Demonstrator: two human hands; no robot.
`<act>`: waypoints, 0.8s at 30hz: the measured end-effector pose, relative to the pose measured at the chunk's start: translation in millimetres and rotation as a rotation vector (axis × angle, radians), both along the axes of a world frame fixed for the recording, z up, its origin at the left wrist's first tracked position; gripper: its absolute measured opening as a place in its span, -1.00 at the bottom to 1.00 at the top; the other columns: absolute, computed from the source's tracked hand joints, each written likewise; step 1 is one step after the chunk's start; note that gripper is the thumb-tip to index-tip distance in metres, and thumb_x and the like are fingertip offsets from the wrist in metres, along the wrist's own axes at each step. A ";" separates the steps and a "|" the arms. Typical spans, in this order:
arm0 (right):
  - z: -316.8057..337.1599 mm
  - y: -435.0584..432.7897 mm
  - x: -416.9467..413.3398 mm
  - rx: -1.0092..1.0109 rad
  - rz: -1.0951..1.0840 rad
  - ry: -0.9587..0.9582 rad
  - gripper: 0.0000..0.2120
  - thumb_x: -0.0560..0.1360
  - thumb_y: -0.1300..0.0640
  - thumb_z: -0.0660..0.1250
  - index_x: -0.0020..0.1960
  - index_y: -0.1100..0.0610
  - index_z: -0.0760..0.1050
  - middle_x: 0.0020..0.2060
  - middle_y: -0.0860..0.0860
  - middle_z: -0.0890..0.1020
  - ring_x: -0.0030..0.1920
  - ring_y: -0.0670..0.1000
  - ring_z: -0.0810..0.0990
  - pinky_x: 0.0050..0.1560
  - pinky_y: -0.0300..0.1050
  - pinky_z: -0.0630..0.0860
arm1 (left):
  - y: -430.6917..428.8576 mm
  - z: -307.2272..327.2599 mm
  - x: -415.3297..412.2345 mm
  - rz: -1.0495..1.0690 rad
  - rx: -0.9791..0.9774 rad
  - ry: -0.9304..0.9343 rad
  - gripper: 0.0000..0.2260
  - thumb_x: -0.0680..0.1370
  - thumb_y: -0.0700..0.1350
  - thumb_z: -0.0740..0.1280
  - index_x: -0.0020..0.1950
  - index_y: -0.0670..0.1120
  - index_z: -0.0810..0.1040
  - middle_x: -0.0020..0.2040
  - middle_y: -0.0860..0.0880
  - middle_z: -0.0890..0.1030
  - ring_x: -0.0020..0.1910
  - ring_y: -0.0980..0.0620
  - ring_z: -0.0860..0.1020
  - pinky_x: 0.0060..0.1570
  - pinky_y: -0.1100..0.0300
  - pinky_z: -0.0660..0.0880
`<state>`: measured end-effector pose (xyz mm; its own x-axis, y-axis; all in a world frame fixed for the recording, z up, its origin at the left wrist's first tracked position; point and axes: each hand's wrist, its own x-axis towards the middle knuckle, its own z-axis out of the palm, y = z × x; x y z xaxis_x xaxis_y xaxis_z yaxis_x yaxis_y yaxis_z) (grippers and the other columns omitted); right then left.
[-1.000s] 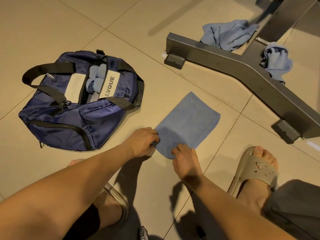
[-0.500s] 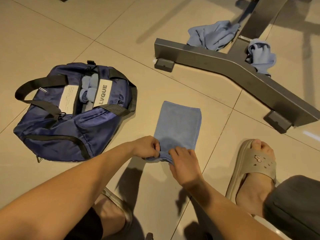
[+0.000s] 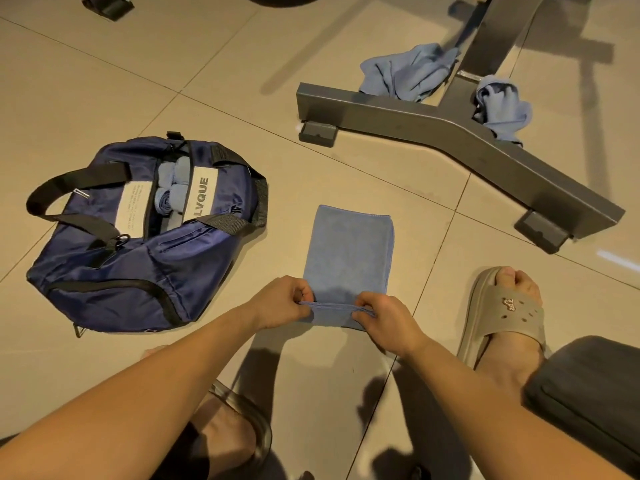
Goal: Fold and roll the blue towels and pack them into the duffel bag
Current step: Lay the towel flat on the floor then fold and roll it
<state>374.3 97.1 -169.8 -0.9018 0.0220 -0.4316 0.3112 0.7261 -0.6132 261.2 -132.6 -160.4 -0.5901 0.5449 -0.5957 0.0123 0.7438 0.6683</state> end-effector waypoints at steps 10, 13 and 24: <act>-11.0 0.3 15.7 0.037 -0.218 -0.125 -0.75 0.60 0.03 0.29 -0.21 0.13 0.49 -0.29 0.07 0.58 -0.22 0.15 0.54 -0.23 -0.02 0.46 | -4.5 -19.1 30.5 0.328 -0.002 -0.048 -0.77 0.61 -0.14 0.37 -0.25 -0.13 0.60 -0.30 -0.01 0.58 -0.29 0.05 0.51 -0.22 0.23 0.45; -10.0 -5.9 18.4 0.070 -0.259 -0.077 -0.84 0.61 0.04 0.29 -0.11 0.07 0.44 -0.30 0.02 0.57 -0.25 0.11 0.55 -0.28 -0.02 0.43 | -1.6 -22.7 34.1 0.428 -0.016 0.024 -0.87 0.57 -0.15 0.40 -0.18 -0.07 0.61 -0.23 0.00 0.65 -0.21 0.02 0.61 -0.17 0.15 0.56; -11.1 -18.7 21.1 0.160 -0.376 -0.074 -0.84 0.54 0.21 0.28 -0.18 0.17 0.58 -0.25 0.11 0.65 -0.18 0.18 0.61 -0.25 0.02 0.54 | 1.0 -23.0 56.1 0.113 -0.123 0.583 -0.96 0.58 -0.13 0.37 -0.05 0.00 0.54 -0.09 0.00 0.52 -0.16 -0.01 0.51 -0.17 0.14 0.49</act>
<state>395.4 78.5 -180.9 -0.7844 0.4165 -0.4596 0.6124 0.6376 -0.4674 317.2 -131.6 -183.5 -0.8887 0.4071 -0.2110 0.2668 0.8333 0.4841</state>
